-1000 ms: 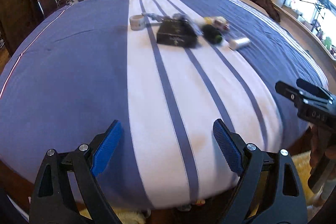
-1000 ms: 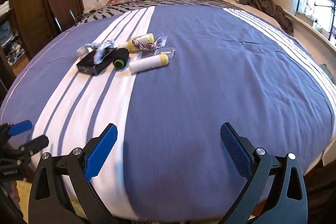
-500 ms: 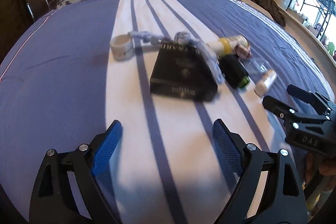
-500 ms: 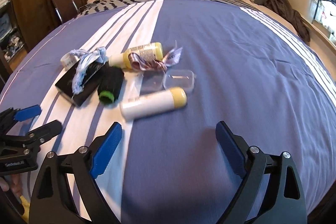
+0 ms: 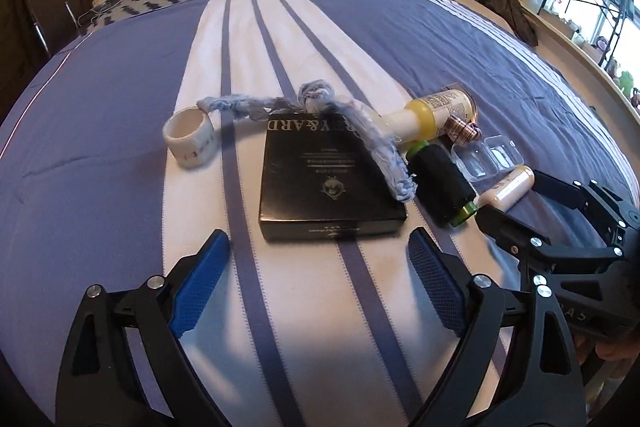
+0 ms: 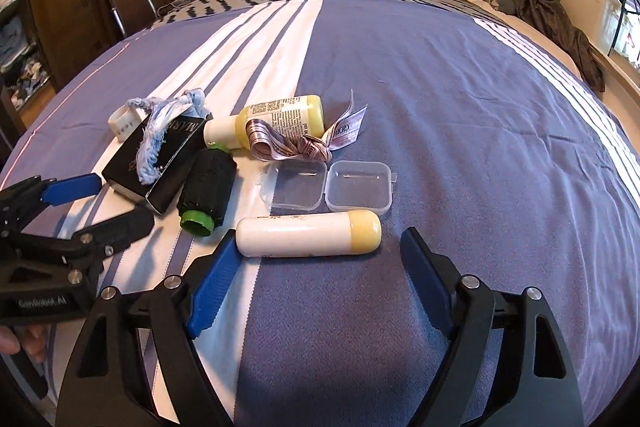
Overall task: Collect trash
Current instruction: 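Grasp the black MARRY&ARD box with the left tool while the right tool grasps the white-yellow tube, then lower both tools to the black bin and open them to drop the items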
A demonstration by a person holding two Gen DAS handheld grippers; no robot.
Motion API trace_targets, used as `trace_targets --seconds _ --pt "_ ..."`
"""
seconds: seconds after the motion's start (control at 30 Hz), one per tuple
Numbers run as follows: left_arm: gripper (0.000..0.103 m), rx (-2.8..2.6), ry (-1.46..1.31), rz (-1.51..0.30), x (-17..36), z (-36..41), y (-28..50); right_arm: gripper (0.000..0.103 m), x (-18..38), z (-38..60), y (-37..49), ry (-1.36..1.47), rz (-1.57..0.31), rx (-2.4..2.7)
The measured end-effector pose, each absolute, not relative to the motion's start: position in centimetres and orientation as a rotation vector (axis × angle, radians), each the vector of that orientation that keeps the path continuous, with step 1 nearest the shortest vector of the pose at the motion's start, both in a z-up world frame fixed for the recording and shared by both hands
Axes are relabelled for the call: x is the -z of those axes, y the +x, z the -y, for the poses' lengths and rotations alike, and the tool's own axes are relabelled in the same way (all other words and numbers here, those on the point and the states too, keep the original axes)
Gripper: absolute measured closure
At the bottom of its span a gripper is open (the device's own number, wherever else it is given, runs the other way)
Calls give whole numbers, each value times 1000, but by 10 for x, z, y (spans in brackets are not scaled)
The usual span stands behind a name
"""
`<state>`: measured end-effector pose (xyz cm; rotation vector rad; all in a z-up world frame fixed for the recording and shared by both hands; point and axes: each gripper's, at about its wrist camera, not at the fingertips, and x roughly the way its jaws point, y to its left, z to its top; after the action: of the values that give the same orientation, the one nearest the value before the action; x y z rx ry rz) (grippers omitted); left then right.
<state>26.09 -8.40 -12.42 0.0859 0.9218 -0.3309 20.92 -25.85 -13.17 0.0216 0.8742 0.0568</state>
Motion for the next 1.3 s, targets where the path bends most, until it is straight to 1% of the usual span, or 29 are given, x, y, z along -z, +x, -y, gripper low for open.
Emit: trace_targets --seconds 0.03,0.13,0.33,0.37,0.4,0.47,0.77,1.3 --pt "15 338 88 -921 124 85 261 23 131 259 208 18 -873 -55" --pt "15 332 99 -920 126 89 265 34 130 258 206 -12 -863 -47" --pt "16 331 81 -923 127 91 279 35 130 260 201 -17 -856 -51" --pt "19 331 82 -924 128 92 280 35 130 260 199 -19 -854 -50" --pt "28 325 87 -925 129 91 281 35 130 260 196 -19 -853 -49" --pt "35 312 94 -919 128 89 278 35 129 261 190 -15 -850 -46" --pt "35 327 100 -915 126 69 224 35 126 254 148 -22 -843 -43" --pt "36 344 78 -857 107 44 64 35 117 240 27 22 -822 -77"
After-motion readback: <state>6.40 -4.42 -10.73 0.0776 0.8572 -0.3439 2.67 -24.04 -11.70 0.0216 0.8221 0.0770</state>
